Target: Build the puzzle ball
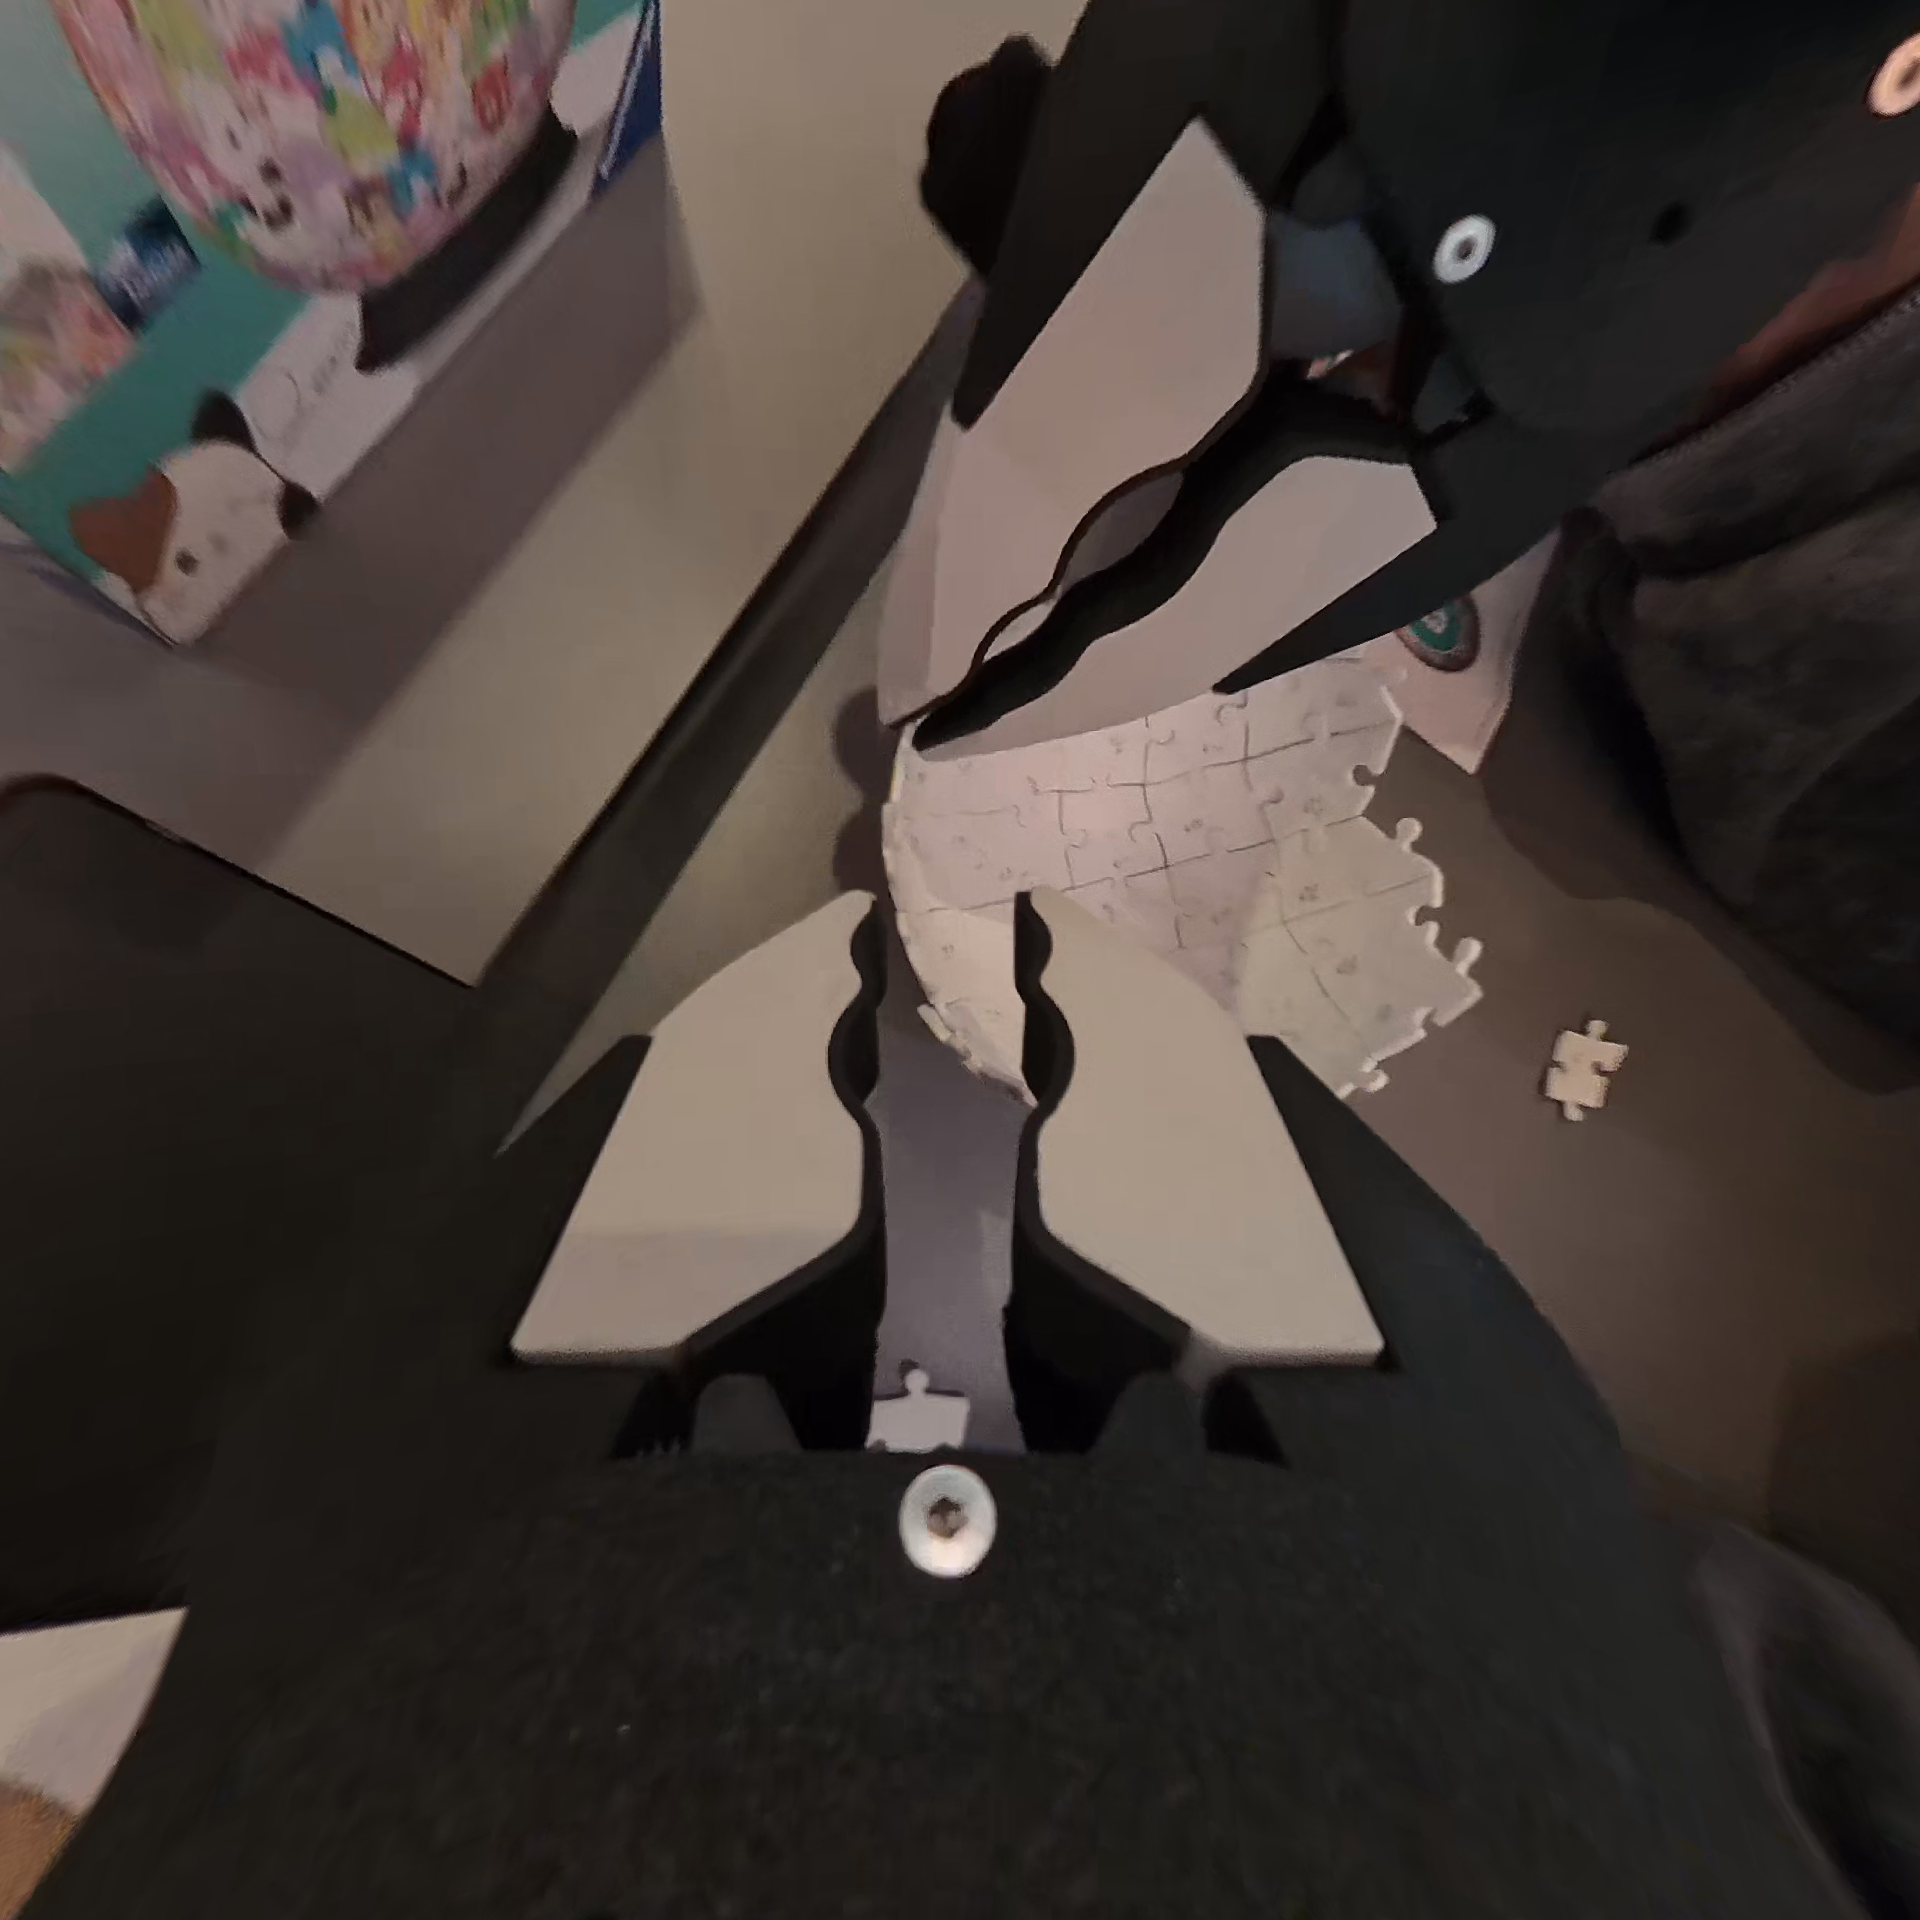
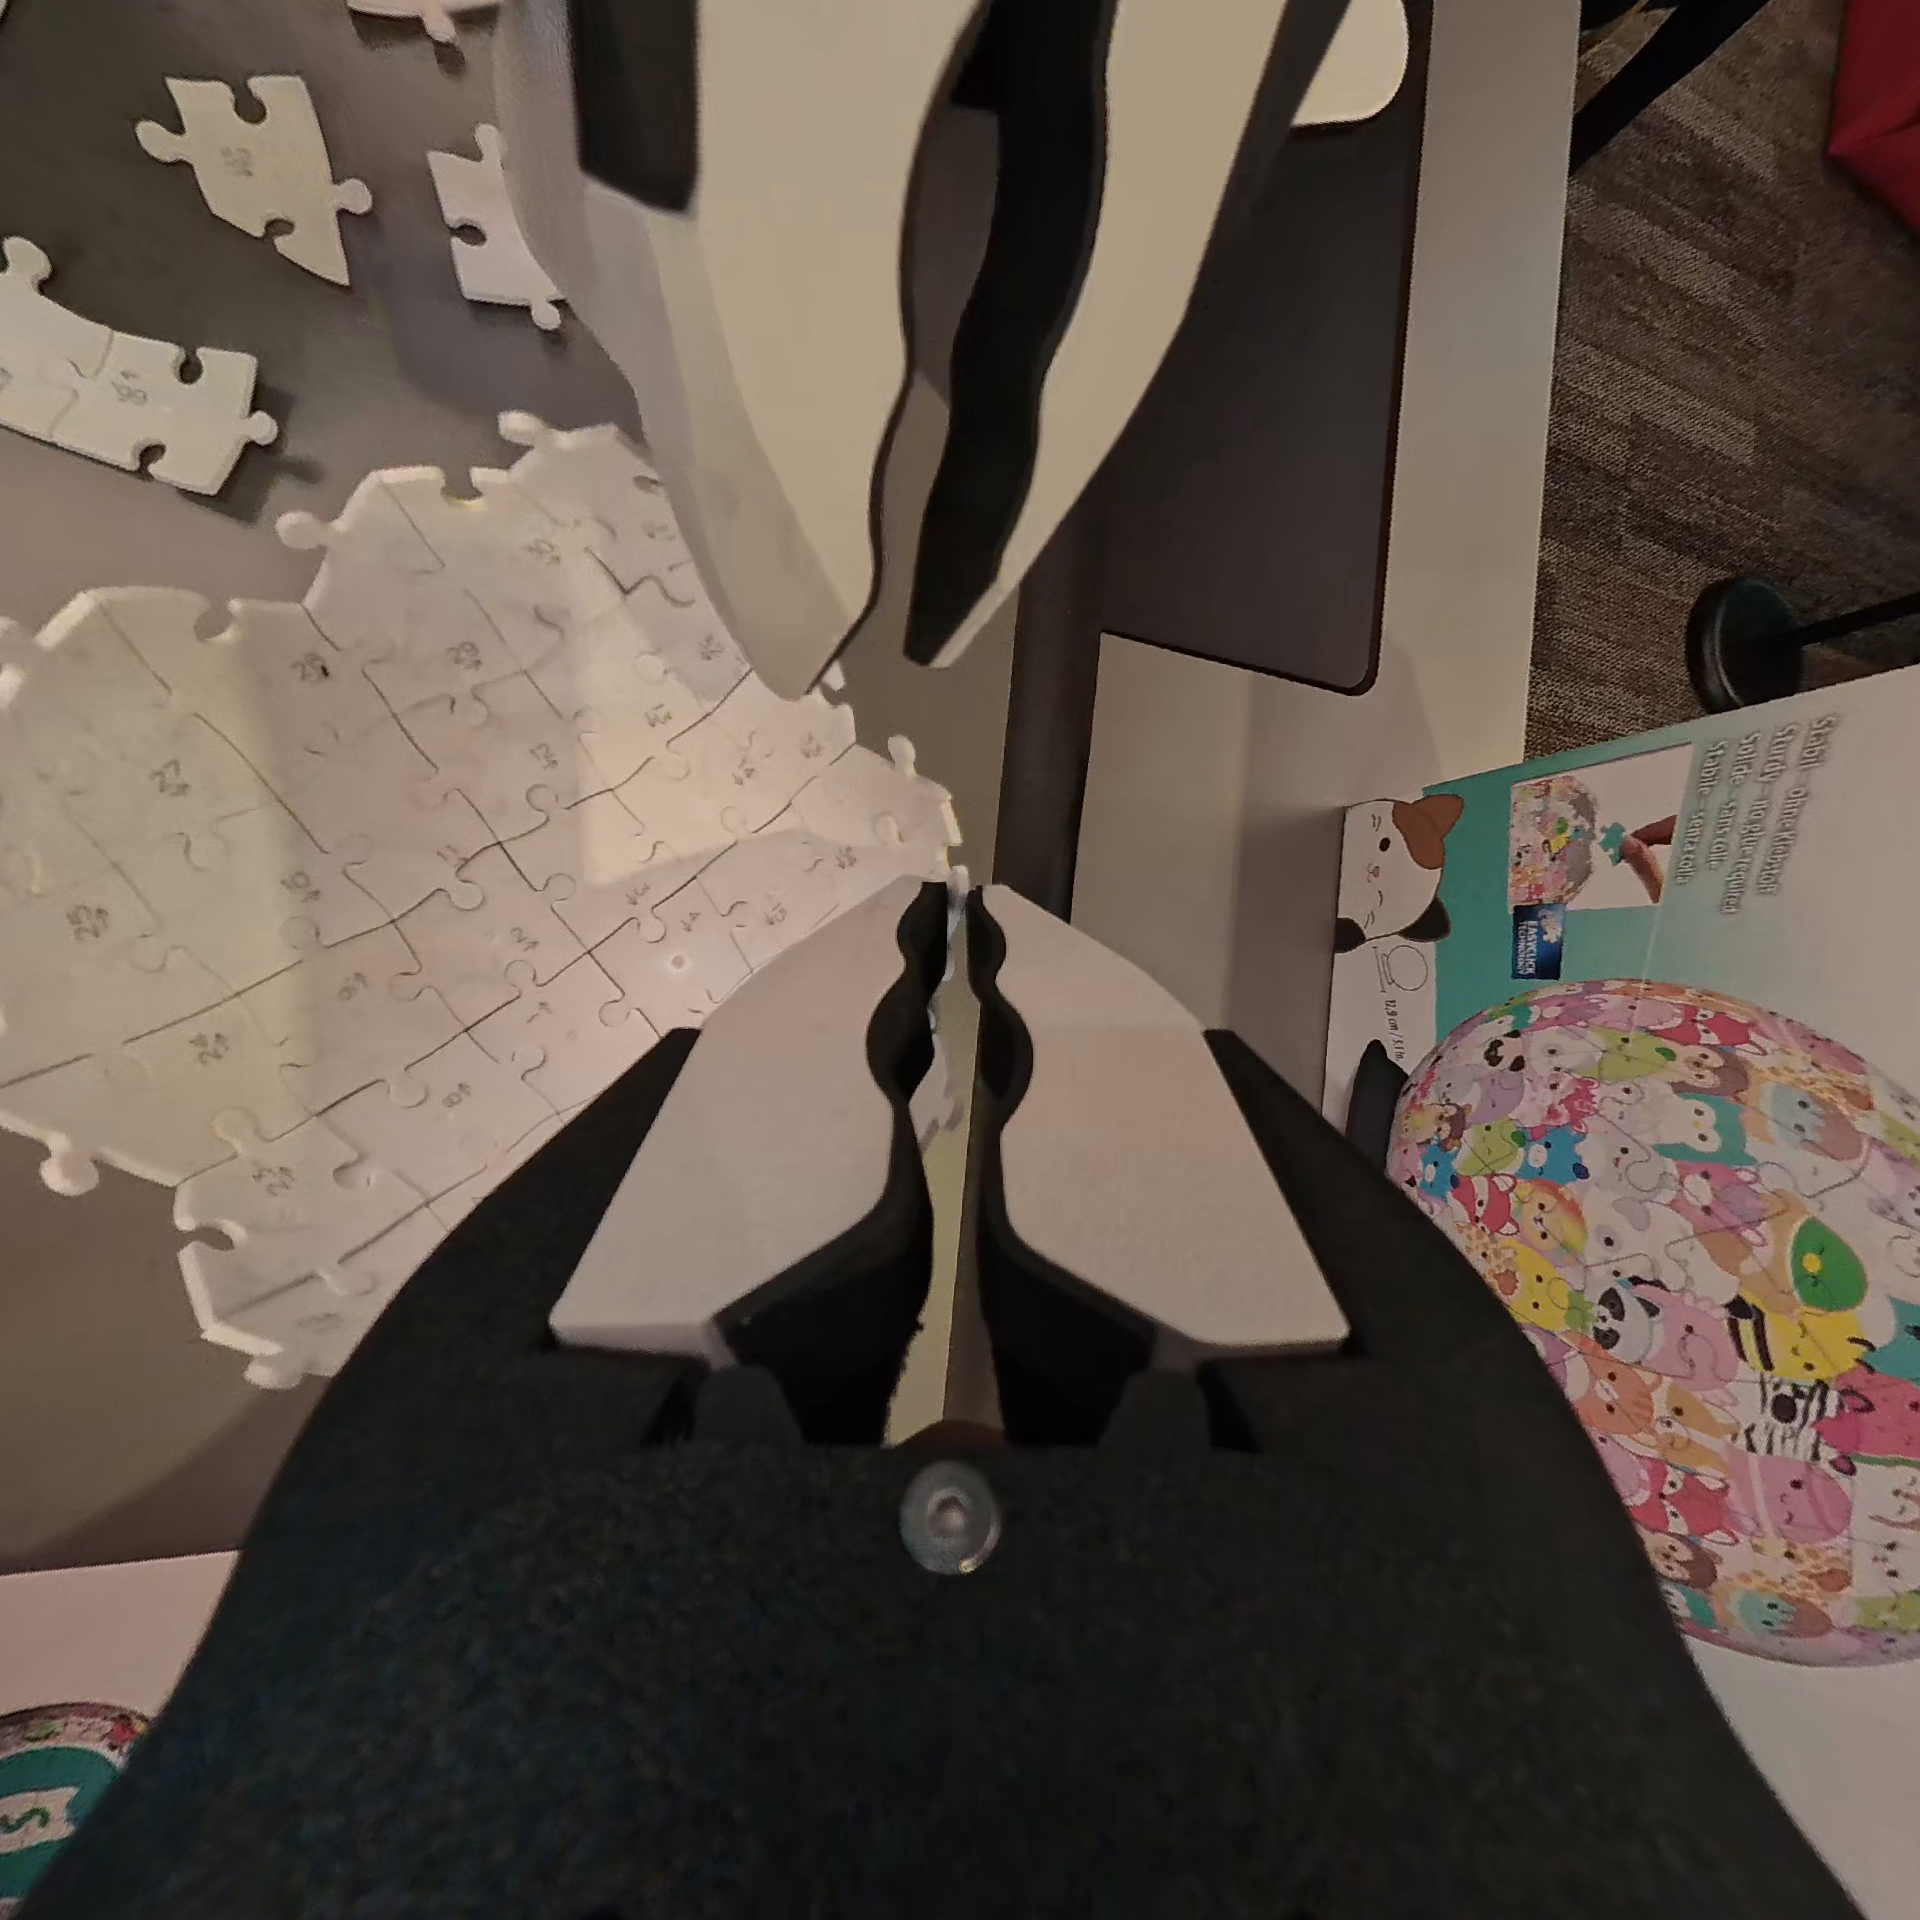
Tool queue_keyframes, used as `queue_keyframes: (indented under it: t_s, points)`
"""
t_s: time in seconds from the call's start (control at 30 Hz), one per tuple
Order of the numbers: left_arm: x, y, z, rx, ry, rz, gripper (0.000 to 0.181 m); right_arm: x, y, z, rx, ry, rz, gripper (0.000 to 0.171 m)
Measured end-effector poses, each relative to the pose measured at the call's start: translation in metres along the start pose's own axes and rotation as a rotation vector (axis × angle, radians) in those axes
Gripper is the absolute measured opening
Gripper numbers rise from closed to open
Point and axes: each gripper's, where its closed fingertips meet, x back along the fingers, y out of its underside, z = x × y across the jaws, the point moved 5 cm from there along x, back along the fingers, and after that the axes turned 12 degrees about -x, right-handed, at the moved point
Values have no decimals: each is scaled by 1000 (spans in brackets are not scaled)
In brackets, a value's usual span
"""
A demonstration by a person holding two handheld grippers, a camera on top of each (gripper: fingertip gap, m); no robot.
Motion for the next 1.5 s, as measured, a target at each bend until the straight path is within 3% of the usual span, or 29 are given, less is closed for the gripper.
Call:
queue_keyframes:
  t_s: [0.1, 0.27, 0.47, 0.7, 1.5]
  points:
    - [-7, 6, -1, 73, 62, -45, 22, 0, 0, 0, 3, 3, -4, 4]
    - [-11, 8, -3, 72, 12, -105, 20, 0, 1, 0, 4, 4, -7, 4]
    - [-5, 3, -1, 53, -17, -99, 3, 0, 0, 0, 7, 6, -9, 4]
    - [-2, 3, 0, 53, -44, -116, 14, 1, 1, 0, 7, 6, -11, 4]
    - [3, 6, 2, 68, -3, -112, 11, 1, 2, 1, 4, 7, -19, 4]
